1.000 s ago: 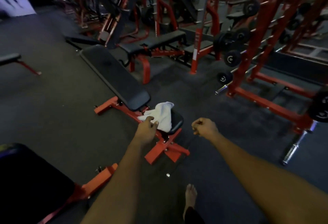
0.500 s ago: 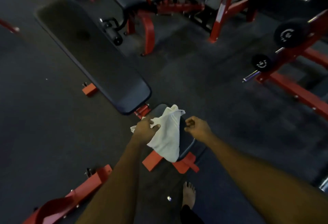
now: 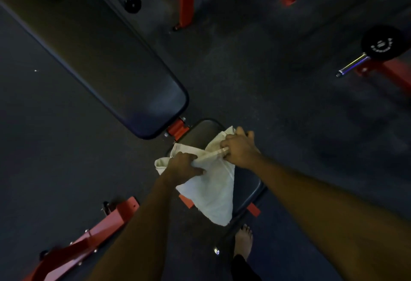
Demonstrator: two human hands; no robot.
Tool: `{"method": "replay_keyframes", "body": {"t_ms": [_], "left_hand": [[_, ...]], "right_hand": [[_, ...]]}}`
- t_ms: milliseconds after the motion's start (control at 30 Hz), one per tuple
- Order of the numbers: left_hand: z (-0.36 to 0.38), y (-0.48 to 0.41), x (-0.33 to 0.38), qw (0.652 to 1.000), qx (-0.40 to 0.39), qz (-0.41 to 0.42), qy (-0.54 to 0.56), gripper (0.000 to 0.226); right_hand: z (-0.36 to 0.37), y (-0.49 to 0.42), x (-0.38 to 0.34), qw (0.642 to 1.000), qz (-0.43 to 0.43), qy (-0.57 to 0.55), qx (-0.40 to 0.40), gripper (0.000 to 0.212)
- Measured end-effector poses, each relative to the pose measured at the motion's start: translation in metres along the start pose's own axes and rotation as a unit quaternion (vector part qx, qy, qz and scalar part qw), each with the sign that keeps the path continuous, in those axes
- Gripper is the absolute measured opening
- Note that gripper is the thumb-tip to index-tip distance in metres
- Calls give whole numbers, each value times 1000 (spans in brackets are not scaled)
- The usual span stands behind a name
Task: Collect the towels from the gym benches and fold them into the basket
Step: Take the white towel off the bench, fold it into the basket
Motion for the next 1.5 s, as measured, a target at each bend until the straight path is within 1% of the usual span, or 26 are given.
{"method": "replay_keyframes", "body": {"t_ms": [100,200,233,333,367,433,533,567,667,733,800,867,933,1000,1100,1200,1300,1333,1400,1433,1467,1500], "left_hand": [[-25,32,5,998,16,43,-45,54],[-63,74,9,994,41,89,-52,38],[-76,88,11,992,52,99,-65,34],[-118,126,18,981,101,124,-110,33],[-132,140,22,977,114,129,-128,33],[-163,174,28,961,149,143,-184,33],[-208,216,33,940,193,140,-243,38],[-218,224,35,937,201,127,-256,38],[-254,264,42,909,238,88,-329,40],[-275,286,43,898,249,68,-357,43],[-293,308,37,897,248,63,-360,45],[-308,325,29,906,247,73,-337,43],[-321,341,23,918,242,100,-296,40],[-331,354,21,923,242,133,-268,40],[-342,366,25,920,255,157,-252,44],[-347,374,32,915,298,178,-205,32],[-354,383,38,898,364,226,-97,22],[-357,384,36,899,368,234,-45,20],[-364,383,30,903,347,243,65,21],[-368,384,28,904,333,247,109,29],[-372,384,25,903,320,249,140,40],[-375,385,25,908,307,242,153,49]], "right_hand": [[-16,23,-4,999,-16,-38,36,29],[-46,46,-10,993,11,-107,38,37],[-60,56,-15,992,18,-122,35,35],[-107,91,-40,989,1,-143,44,20],[-123,103,-47,984,-16,-170,56,17],[-157,134,-63,973,-36,-198,114,15],[-205,176,-87,965,-50,-188,177,17],[-217,187,-92,962,-49,-185,196,19],[-257,229,-115,952,-39,-177,247,22],[-281,253,-124,949,-21,-155,272,25],[-301,276,-126,945,11,-143,293,24],[-314,293,-117,938,57,-140,312,21],[-323,307,-109,934,95,-132,319,20],[-328,318,-102,934,135,-111,311,26],[-331,336,-92,934,208,-78,279,25],[-327,350,-87,931,248,-80,256,28],[-329,361,-83,926,252,-113,256,26],[-329,364,-82,927,241,-134,254,22],[-328,368,-76,925,181,-233,238,13],[-324,371,-75,913,138,-317,215,14],[-317,375,-75,887,98,-413,182,17],[-312,378,-76,860,77,-483,146,24]]}}
Point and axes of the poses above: each hand's wrist, its own y-axis away from the middle knuckle, its own z-axis out of the palm, x = y × z, the point moved 5 cm from there along -y, towards the middle knuckle, and after that the axes turned 11 degrees about -x, right-handed, at the moved point
